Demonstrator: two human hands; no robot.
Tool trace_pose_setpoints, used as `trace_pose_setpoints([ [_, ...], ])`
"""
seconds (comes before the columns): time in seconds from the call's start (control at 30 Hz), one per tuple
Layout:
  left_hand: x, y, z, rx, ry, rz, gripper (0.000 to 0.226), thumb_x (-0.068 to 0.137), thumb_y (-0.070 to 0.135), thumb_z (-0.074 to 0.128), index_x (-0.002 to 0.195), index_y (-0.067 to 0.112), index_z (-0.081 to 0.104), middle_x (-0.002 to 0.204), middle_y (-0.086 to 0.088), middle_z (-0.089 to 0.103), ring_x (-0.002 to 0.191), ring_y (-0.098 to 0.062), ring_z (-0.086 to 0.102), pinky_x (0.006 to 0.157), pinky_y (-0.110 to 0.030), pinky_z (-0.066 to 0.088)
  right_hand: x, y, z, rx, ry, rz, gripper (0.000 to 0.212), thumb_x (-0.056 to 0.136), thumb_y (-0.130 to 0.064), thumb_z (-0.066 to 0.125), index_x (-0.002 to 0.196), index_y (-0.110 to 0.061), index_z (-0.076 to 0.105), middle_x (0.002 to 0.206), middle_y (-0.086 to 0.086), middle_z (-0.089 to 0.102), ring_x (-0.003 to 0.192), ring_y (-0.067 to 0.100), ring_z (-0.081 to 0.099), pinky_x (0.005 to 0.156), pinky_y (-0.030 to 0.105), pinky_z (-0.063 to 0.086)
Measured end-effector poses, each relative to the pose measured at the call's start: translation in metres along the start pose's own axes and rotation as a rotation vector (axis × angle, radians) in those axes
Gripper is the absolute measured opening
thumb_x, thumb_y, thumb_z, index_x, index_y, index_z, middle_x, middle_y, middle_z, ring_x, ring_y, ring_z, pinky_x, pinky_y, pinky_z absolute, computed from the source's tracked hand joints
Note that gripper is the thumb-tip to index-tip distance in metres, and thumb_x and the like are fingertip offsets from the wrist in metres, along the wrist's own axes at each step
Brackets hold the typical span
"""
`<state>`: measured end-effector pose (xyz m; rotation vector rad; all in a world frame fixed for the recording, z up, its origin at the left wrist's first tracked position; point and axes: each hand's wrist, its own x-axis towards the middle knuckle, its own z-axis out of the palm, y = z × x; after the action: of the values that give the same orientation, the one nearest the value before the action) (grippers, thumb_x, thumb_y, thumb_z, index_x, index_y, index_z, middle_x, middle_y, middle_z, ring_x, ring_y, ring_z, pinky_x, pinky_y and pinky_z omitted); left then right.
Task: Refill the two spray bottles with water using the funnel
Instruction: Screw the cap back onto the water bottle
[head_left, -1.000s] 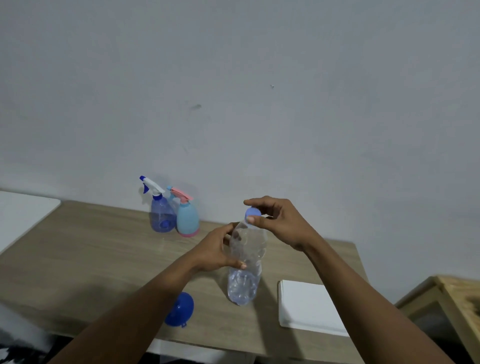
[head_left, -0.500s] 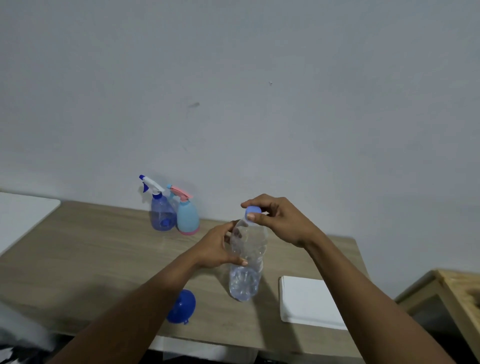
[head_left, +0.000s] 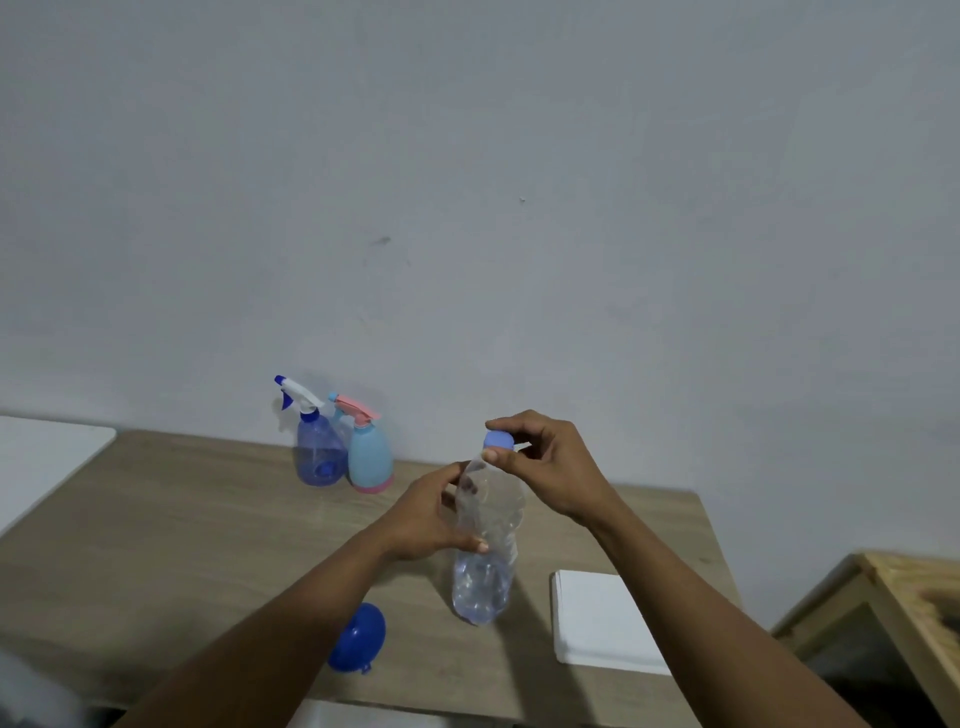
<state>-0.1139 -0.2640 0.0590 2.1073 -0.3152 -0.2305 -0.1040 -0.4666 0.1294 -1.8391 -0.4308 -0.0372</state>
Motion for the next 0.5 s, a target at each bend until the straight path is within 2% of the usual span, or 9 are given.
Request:
trace_pose_setpoints([
  [0.1, -0.006, -0.015, 0.001, -0.024, 0.063, -0.003, 0.097, 0.055, 0.036, 0.096, 0.139, 0.039, 0.047, 0.124, 0.017, 0.061, 0.110, -0.006, 0.061, 0.084, -0.019, 0.054, -0.011, 0.011, 0.004, 0.012, 0.100, -0.007, 0.055, 0.075, -0.024, 0.088, 0.126, -0.027, 0.067, 0.113, -0.008, 0.072, 0.105, 0.009, 0.064, 0.080, 0.034, 0.055],
  [0.17, -0.020, -0.035, -0.001, -0.020, 0.148, -0.060, 0.097, 0.052, 0.038, 0.097, 0.136, 0.040, 0.050, 0.123, 0.016, 0.061, 0.110, -0.007, 0.060, 0.085, -0.019, 0.053, -0.023, 0.030, 0.012, 0.008, 0.168, 0.023, 0.073, 0.068, -0.034, 0.092, 0.134, -0.032, 0.060, 0.119, -0.012, 0.067, 0.109, 0.007, 0.060, 0.084, 0.026, 0.055],
  [0.23, -0.039, -0.059, -0.004, 0.048, 0.233, -0.122, 0.087, 0.052, 0.040, 0.096, 0.128, 0.040, 0.053, 0.117, 0.014, 0.061, 0.105, -0.007, 0.059, 0.082, -0.016, 0.051, -0.040, 0.060, 0.025, 0.006, 0.202, 0.119, 0.093, 0.059, -0.047, 0.092, 0.141, -0.034, 0.050, 0.126, -0.014, 0.061, 0.115, 0.006, 0.059, 0.091, 0.028, 0.054],
  [0.3, -0.061, -0.086, -0.004, 0.115, 0.265, -0.216, 0.092, 0.045, 0.056, 0.090, 0.128, 0.032, 0.058, 0.116, 0.008, 0.063, 0.106, -0.009, 0.062, 0.088, -0.026, 0.053, -0.062, 0.093, 0.041, -0.018, 0.188, 0.227, 0.107, 0.054, -0.054, 0.092, 0.146, -0.032, 0.043, 0.135, -0.013, 0.057, 0.120, 0.007, 0.057, 0.096, 0.033, 0.053],
  [0.37, -0.082, -0.115, -0.002, 0.187, 0.242, -0.329, 0.108, 0.037, 0.071, 0.079, 0.130, 0.020, 0.060, 0.120, 0.000, 0.063, 0.110, -0.015, 0.063, 0.095, -0.032, 0.052, -0.081, 0.115, 0.056, -0.039, 0.150, 0.297, 0.104, 0.056, -0.050, 0.095, 0.145, -0.033, 0.043, 0.138, -0.015, 0.055, 0.123, 0.008, 0.057, 0.097, 0.031, 0.053],
  [0.43, -0.099, -0.135, 0.002, 0.272, 0.198, -0.407, 0.117, 0.035, 0.077, 0.071, 0.135, 0.016, 0.057, 0.127, -0.003, 0.061, 0.116, -0.019, 0.060, 0.098, -0.032, 0.049, -0.092, 0.129, 0.070, -0.053, 0.153, 0.307, 0.085, 0.064, -0.031, 0.096, 0.134, -0.039, 0.048, 0.128, -0.026, 0.061, 0.115, 0.002, 0.061, 0.091, 0.019, 0.053],
  [0.5, -0.111, -0.140, 0.006, 0.314, 0.173, -0.426, 0.114, 0.043, 0.072, 0.079, 0.138, 0.014, 0.054, 0.136, -0.005, 0.058, 0.122, -0.022, 0.057, 0.102, -0.035, 0.046, -0.097, 0.136, 0.081, -0.072, 0.170, 0.312, 0.074, 0.066, -0.019, 0.094, 0.125, -0.038, 0.054, 0.117, -0.029, 0.066, 0.107, -0.002, 0.064, 0.086, 0.015, 0.053],
])
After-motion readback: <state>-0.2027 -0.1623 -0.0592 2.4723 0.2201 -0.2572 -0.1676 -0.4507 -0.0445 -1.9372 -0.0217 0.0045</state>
